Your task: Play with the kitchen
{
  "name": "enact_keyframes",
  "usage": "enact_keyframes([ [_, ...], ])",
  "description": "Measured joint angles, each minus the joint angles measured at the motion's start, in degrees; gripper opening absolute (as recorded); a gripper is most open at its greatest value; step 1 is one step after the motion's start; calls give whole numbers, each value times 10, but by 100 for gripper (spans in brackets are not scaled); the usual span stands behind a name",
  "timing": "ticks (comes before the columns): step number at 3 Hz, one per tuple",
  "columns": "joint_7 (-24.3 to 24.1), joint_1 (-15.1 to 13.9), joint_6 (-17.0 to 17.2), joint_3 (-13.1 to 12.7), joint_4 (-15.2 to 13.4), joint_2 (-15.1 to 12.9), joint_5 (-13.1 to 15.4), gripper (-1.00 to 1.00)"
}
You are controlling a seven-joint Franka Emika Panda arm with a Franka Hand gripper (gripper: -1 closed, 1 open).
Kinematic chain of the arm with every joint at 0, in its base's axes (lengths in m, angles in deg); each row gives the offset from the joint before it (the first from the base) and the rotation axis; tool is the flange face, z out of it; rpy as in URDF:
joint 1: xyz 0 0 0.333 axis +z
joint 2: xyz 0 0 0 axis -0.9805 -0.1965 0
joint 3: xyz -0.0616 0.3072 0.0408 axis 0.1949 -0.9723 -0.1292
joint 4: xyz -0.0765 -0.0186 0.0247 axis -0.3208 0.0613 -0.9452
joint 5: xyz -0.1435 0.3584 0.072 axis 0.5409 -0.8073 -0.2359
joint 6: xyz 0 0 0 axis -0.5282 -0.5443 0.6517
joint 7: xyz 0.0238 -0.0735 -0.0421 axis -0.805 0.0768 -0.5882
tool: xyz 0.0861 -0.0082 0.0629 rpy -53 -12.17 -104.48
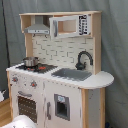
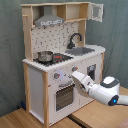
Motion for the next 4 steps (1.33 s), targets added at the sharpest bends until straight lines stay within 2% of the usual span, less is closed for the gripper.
enact_keyframes([
  [2, 93, -37, -64, 14, 0, 0, 2, 100],
  [4, 146, -89, -158, 14, -1, 0, 2, 100],
])
